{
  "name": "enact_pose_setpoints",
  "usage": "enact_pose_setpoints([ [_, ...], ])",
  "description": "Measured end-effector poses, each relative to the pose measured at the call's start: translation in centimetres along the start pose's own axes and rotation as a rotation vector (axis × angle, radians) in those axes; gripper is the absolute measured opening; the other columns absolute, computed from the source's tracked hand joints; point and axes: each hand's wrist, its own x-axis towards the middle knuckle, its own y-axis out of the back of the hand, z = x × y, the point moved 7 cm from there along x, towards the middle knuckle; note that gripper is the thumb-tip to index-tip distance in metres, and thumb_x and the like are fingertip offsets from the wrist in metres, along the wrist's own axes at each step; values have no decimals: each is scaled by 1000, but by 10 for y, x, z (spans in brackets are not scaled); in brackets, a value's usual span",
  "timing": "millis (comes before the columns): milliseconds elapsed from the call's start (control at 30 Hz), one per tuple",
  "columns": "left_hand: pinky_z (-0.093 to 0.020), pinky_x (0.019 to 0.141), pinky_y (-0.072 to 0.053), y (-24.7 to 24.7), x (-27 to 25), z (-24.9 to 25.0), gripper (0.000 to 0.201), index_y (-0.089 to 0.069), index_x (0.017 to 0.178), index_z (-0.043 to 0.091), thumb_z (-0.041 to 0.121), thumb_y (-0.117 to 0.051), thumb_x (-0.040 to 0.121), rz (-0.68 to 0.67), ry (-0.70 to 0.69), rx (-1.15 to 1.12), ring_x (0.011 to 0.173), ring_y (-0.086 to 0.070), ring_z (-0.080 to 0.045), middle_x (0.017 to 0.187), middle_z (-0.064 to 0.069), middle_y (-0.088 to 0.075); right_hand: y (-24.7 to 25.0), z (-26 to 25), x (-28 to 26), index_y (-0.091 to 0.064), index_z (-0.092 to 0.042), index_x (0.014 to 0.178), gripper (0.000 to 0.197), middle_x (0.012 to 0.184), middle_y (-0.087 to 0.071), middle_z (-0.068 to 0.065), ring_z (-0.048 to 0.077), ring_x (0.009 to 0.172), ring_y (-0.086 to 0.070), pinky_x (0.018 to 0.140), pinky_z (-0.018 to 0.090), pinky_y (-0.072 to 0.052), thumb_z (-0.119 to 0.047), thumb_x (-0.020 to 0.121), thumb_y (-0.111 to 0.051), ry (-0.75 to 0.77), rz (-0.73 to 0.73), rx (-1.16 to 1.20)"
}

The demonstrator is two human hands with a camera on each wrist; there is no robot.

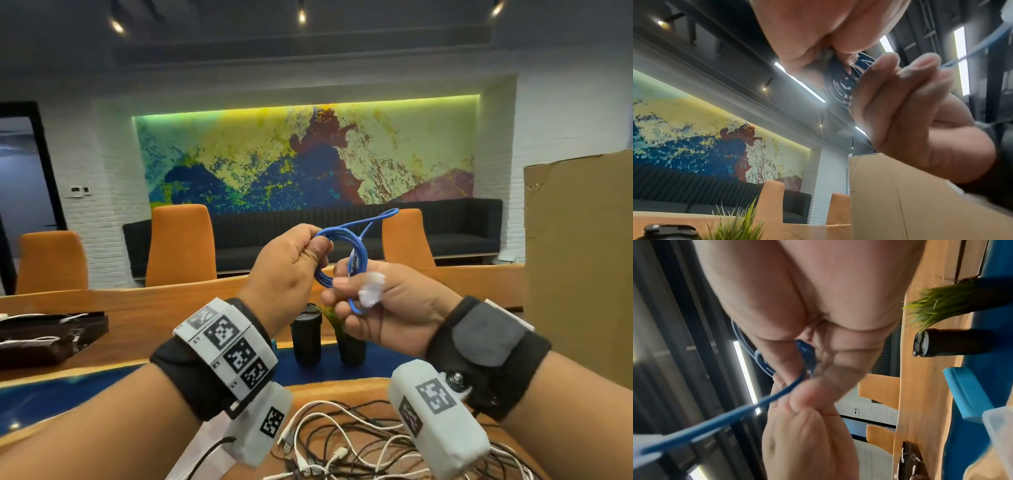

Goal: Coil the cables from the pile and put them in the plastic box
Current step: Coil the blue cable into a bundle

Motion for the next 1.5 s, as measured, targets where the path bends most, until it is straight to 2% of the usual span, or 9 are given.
enact_pose_setpoints([
  [133, -50, 70, -49, 23, 9, -16, 28, -61, 87, 11, 31, -46, 101, 91, 79, 58, 68, -53, -21, 75, -9, -60, 15, -7, 0, -54, -13, 123, 24, 70, -57, 6, 10, 48, -45, 40, 19, -39, -8, 100, -50, 59, 141, -299],
  [300, -49, 69, -47, 66, 19, -36, 31, -59, 81, 8, 23, -46, 104, 67, 196, 239, 67, -51, -22, 74, -14, -59, 53, -59, -33, -66, -20, 97, 17, 75, -62, -1, 8, 61, -52, 53, 17, -41, -21, 101, -49, 303, 549, -1404],
  [600, -47, 77, -55, 73, -1, -42, 22, -61, 88, 18, 22, -47, 104, -203, 211, 414, 77, -62, -27, 80, -6, -65, 66, -106, -55, -65, -21, 87, 27, 73, -65, -2, 19, 69, -64, 65, 44, -55, -37, 91, -43, 623, 574, -1742],
  [767, -25, 60, -58, 65, -13, -51, 24, -61, 91, 7, 13, -42, 105, -22, 476, -116, 69, -59, -15, 80, -6, -58, 99, -62, -34, -62, -30, 83, 25, 80, -53, -10, 12, 74, -51, 66, 34, -47, -38, 99, -44, 420, 656, -1869],
  [900, -20, 56, -57, 34, -23, -46, 23, -62, 94, 9, 17, -43, 105, 19, 618, -528, 64, -58, -10, 73, 0, -59, 77, -2, -2, -68, -28, 99, 23, 94, -46, -8, 12, 88, -45, 75, 27, -42, -34, 100, -46, 298, 419, -2029],
  [1000, -18, 56, -56, 14, -23, -37, 24, -62, 93, 10, 18, -43, 105, 13, 625, -662, 62, -59, -7, 70, 1, -60, 59, 9, 15, -68, -20, 96, 21, 93, -56, -2, 19, 89, -56, 79, 33, -48, -30, 99, -50, 271, 421, -1846],
  [1100, -16, 56, -55, 7, -19, -28, 25, -62, 93, 11, 18, -42, 105, -2, 601, -680, 59, -59, -4, 69, 3, -61, 61, -7, 17, -69, -14, 91, 10, 86, -67, 0, 13, 79, -63, 73, 28, -55, -13, 94, -60, 339, 608, -1187],
  [1267, -16, 58, -55, 4, -21, -26, 25, -63, 95, 12, 19, -41, 106, -44, 575, -620, 62, -60, -3, 71, 4, -62, 61, -26, 10, -60, -7, 89, 17, 79, -65, 14, 16, 63, -65, 58, 24, -57, 2, 98, -49, 454, 591, -158],
  [1500, -16, 51, -51, 14, -20, -24, 26, -64, 94, 13, 21, -43, 105, 6, 571, -612, 60, -57, -4, 72, 3, -62, 69, -39, 3, -65, -9, 89, 23, 79, -67, 10, 17, 70, -66, 66, 28, -59, 0, 100, -47, 460, 505, -262],
])
